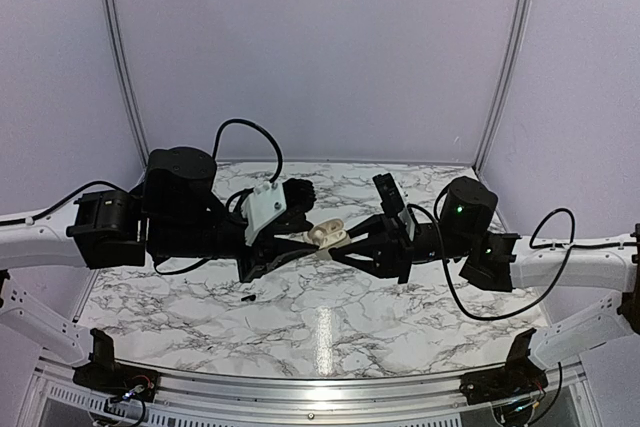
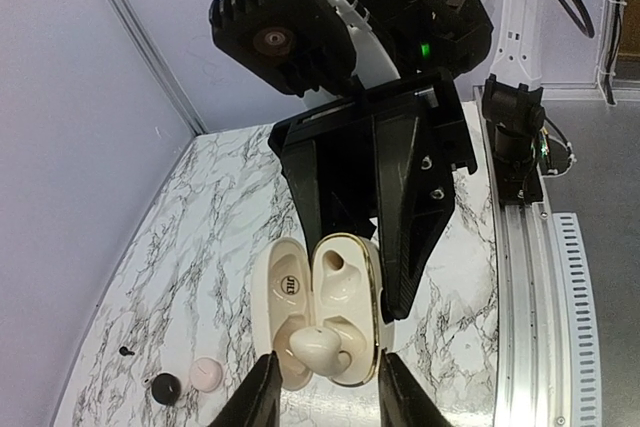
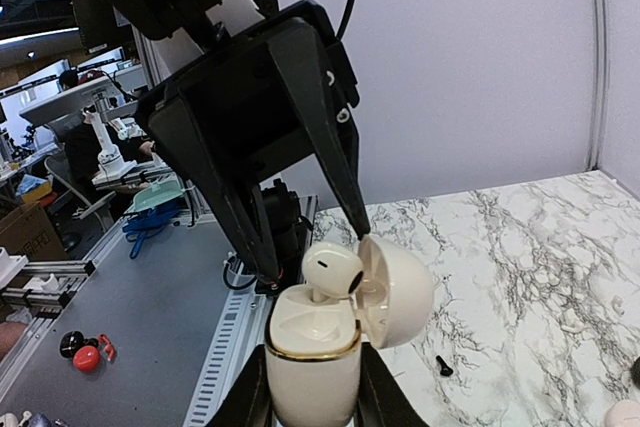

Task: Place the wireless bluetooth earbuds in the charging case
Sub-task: Insert the left earbud into the left side groove of the charging case, then adjust the left earbud in the left side groove of the charging case.

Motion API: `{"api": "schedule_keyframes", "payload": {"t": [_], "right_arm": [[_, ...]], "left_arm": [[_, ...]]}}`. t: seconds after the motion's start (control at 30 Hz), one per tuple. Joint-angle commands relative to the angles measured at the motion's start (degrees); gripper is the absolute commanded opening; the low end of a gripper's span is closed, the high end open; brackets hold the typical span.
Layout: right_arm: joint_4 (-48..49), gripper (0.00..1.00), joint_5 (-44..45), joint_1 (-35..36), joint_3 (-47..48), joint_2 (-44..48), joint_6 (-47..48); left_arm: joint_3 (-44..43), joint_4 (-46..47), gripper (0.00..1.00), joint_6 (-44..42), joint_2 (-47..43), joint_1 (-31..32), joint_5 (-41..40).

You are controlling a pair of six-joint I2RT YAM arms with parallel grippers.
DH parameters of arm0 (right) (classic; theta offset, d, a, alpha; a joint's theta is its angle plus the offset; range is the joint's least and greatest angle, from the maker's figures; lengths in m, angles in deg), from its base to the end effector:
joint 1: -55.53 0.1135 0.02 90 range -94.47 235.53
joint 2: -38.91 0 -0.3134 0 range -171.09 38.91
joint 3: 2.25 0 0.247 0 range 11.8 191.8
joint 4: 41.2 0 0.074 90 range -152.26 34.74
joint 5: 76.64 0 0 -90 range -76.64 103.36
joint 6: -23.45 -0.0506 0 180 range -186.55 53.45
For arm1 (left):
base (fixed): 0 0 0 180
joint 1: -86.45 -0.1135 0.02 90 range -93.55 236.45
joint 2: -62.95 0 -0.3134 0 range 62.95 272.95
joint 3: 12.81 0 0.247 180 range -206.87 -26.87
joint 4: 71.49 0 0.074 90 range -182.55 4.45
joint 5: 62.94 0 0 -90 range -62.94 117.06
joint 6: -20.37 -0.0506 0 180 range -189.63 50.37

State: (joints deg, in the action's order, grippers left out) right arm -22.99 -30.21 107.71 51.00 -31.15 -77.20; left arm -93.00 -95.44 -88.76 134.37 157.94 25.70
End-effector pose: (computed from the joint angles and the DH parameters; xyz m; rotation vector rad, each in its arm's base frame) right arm 0.1320 0.2269 0.3394 -1.1922 1.2769 1.4149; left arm 0.0915 -0.2694 0.4156 1.3249 1.3347 -0.6145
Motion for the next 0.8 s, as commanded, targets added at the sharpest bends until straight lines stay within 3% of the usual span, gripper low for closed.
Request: {"api": "schedule_keyframes", "payload": {"t": [0.0, 0.77], "right_arm": [[1.0, 0.0, -1.7, 0.6, 2.6, 0.5, 0.3], [-2.3, 0.0, 0.7, 0.6, 3.7, -1.7, -0.5]], "left_arm": [[-1.8, -2.2, 0.36, -0.5, 0.5, 0.1, -0.5], [-3.3, -5.5, 0.31, -2.1, -0.4, 1.4, -2.9]]}}
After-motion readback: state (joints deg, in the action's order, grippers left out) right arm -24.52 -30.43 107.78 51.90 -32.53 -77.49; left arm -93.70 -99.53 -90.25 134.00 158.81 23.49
